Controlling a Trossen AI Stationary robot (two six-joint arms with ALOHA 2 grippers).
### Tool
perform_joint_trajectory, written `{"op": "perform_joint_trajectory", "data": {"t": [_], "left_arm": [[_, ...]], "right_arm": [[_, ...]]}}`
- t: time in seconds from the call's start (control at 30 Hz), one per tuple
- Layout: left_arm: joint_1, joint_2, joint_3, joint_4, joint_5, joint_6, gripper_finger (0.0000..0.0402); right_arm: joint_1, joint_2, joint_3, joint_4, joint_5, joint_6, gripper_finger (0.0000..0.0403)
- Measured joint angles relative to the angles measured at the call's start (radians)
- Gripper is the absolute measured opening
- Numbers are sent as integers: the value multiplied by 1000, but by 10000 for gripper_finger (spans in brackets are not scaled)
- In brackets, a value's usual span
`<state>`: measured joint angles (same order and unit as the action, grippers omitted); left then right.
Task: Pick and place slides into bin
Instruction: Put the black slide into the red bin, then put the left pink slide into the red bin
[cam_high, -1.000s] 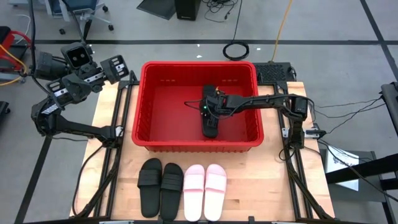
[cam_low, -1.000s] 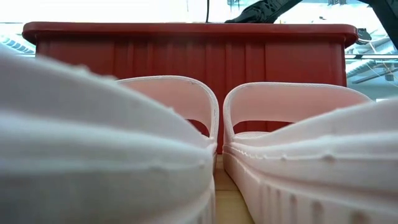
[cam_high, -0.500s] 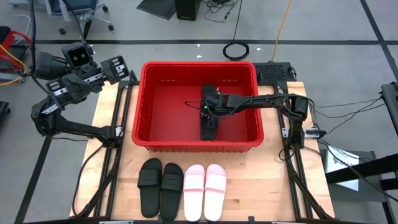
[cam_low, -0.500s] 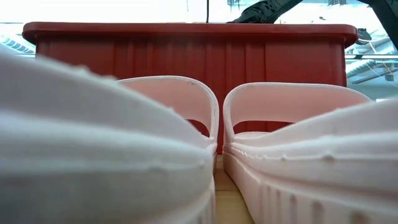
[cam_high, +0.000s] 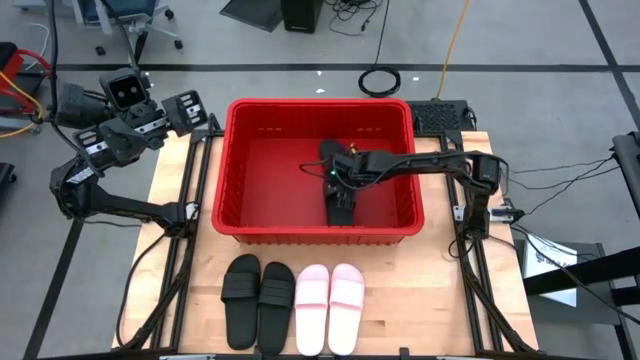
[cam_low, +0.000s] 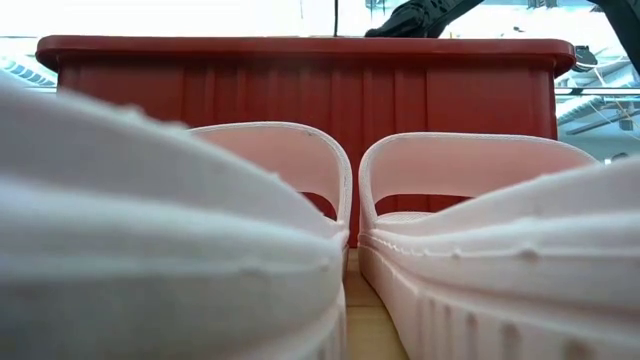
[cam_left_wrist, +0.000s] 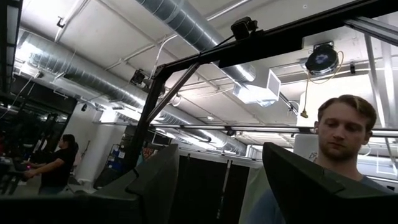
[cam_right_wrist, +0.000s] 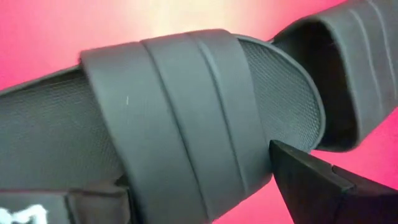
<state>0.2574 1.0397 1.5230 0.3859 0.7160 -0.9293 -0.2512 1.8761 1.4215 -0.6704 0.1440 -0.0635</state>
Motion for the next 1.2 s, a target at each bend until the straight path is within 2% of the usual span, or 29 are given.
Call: {"op": "perform_joint_trajectory", "data": {"t": [0.37,0.73,0.97,1.2], "left_arm": [[0,0,0,0,17,1,241],[0,0,0,0,18,10,241],[0,0,0,0,18,9,241],[0,0,0,0,17,9,241]], "right_arm": [[-7,-97,0,2,-38,-10,265],[-11,-100,0,-14,-18,8,264],[-8,-111,-1,-25,-144,53,259],[5,-155,-1,-19,-148,79,259]]}}
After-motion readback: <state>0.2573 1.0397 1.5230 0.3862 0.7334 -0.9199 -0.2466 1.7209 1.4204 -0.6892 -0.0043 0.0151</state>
